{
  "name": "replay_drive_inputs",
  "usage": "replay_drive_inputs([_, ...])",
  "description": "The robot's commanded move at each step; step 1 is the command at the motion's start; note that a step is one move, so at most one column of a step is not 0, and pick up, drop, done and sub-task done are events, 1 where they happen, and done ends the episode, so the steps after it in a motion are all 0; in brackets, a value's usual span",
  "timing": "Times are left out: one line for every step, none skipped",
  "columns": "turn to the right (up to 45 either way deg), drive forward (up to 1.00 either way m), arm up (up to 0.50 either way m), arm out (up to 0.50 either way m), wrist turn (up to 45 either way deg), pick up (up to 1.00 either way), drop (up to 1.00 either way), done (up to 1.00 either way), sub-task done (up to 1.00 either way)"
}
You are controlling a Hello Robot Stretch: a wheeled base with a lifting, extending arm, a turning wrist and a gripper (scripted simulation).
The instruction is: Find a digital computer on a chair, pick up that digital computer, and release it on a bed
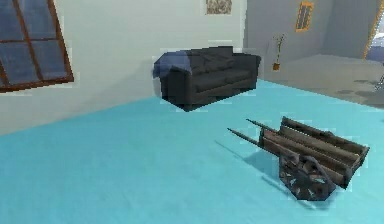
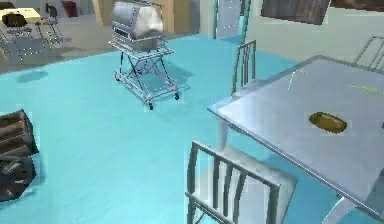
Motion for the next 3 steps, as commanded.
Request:
replay_drive_inputs([45.0,0.00,0.00,0.00,0.0,0.00,0.00,0.00,0.00])
replay_drive_inputs([3.0,0.00,0.00,0.00,0.0,0.00,0.00,0.00,0.00])
replay_drive_inputs([0.0,0.65,0.00,0.00,0.0,0.00,0.00,0.00,0.00])
